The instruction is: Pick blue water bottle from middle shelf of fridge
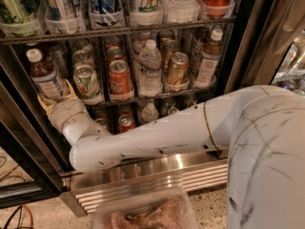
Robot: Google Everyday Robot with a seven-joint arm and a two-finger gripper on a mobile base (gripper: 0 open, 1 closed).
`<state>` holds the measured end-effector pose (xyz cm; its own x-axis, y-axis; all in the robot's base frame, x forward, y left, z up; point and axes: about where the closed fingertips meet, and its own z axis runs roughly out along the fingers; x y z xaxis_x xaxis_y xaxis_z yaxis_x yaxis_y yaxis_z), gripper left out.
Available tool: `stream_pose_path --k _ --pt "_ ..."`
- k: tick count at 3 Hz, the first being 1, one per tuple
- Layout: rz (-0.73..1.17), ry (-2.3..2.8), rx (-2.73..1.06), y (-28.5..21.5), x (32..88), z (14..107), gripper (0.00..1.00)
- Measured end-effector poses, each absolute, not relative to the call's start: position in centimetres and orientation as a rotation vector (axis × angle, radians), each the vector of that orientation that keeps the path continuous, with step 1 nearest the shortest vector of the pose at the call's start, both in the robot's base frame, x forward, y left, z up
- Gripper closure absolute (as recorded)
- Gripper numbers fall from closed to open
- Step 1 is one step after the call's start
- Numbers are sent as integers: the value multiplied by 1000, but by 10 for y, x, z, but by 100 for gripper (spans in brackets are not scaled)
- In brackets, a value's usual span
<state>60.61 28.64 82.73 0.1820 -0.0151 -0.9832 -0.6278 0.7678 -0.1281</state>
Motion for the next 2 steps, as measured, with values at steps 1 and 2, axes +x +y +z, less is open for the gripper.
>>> stream_pose_path --k 1,2 --pt "521 1314 -560 278 607 837 100" --pt "534 1294 -549 270 606 845 100"
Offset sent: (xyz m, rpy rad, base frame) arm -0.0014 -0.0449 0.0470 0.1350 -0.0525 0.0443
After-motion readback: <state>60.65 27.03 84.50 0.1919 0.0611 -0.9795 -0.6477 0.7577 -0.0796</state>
